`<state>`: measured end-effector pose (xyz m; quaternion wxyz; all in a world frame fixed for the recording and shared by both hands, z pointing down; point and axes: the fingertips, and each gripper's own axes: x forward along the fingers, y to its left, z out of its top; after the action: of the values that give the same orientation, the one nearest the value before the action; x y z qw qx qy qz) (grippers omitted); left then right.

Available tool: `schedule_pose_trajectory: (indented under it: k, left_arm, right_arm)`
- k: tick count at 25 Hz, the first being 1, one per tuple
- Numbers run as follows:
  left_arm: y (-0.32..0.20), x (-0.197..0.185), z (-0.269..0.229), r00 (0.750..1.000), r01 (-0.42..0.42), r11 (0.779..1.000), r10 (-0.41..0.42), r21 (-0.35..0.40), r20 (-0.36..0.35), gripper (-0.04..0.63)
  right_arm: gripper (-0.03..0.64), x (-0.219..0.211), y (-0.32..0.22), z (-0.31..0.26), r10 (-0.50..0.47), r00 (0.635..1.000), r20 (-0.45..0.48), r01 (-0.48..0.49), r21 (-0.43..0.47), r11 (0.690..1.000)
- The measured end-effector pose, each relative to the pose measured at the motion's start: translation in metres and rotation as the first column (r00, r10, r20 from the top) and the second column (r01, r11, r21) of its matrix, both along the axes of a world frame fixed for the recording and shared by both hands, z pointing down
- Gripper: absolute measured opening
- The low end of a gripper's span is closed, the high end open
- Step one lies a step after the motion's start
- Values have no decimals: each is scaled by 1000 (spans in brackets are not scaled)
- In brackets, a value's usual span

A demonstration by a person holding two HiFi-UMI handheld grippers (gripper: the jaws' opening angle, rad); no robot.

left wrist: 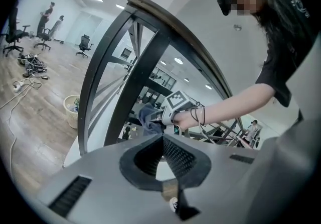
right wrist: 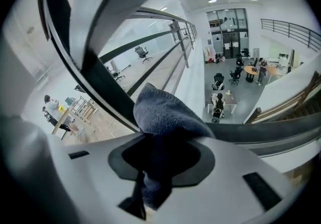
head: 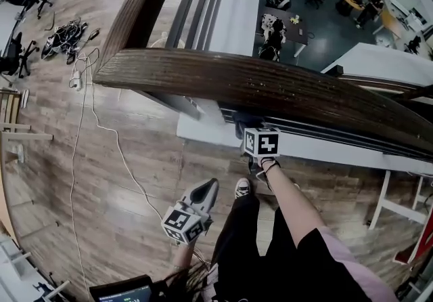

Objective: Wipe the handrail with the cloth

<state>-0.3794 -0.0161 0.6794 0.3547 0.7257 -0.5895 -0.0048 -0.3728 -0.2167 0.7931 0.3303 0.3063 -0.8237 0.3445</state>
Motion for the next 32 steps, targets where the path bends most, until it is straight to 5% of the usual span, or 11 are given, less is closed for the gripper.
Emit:
schedule_pose_trajectory:
  k: [3, 8, 13, 25, 32]
  left_arm:
    - [-7, 4, 6, 1000, -21, 1000, 21, -4, 9, 2]
    - [-31, 26, 6, 998, -54, 998, 53, 19, 21, 2]
    - [-59, 81, 3, 990, -131, 991, 130, 13, 48, 2]
    - [-143, 292, 6, 973, -225, 974, 226, -15, 37, 2]
    - [-207, 442, 10, 935, -352, 936, 352, -18, 43, 2]
  right_arm:
    - [104, 21, -10, 9, 62, 998, -12, -62, -19, 998]
    - [104, 71, -27, 6, 36, 998, -56, -35, 32, 999]
    - [104, 147, -51, 4, 112, 993, -46, -111, 28, 993]
    - [104, 382, -138, 6, 227, 974, 12, -227, 33, 973]
    - [104, 532, -182, -2, 302, 952, 59, -305, 56, 951]
